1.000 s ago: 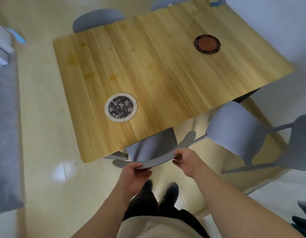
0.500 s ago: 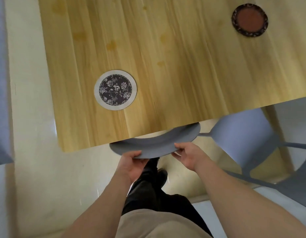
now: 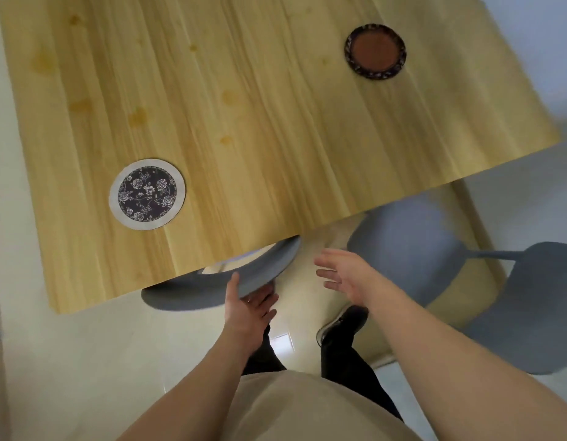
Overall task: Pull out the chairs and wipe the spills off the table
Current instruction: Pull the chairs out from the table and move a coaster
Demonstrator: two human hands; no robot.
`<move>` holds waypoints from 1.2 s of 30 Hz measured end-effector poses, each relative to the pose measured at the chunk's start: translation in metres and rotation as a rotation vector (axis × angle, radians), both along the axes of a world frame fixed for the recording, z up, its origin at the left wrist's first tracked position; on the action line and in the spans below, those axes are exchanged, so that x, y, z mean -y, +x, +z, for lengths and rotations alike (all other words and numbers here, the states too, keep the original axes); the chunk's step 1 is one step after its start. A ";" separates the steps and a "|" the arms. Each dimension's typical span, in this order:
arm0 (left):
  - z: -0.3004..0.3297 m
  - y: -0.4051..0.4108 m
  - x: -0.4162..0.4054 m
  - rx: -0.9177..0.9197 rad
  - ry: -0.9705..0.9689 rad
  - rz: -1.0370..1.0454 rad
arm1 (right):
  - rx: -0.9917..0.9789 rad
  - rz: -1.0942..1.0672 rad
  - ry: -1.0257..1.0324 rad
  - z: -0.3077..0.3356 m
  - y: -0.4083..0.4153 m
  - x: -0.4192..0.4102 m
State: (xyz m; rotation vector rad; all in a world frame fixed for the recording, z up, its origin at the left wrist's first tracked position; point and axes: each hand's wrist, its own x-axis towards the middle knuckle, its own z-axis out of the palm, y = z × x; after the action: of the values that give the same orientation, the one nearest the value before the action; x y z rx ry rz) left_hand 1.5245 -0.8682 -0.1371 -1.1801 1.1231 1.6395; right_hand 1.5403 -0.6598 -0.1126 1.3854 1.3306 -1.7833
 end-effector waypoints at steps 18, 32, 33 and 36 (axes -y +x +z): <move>0.037 0.173 -0.380 0.078 0.051 -1.056 | 0.474 -0.230 0.925 0.035 0.282 -0.321; 0.030 0.185 -0.404 0.330 -0.136 -1.133 | 0.263 -0.586 0.147 0.030 0.269 -0.334; 0.031 0.178 -0.401 0.325 -0.146 -1.093 | 0.251 -0.540 0.144 0.032 0.259 -0.334; 0.035 0.155 -0.388 0.323 -0.126 -0.913 | 0.228 -0.417 0.128 0.040 0.226 -0.335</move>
State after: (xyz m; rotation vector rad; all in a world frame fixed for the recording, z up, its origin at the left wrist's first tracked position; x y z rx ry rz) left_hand 1.6798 -0.4807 -0.1019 -0.7688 1.2888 0.6663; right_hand 1.7666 -0.3248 -0.0724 1.9891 1.1081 -1.7425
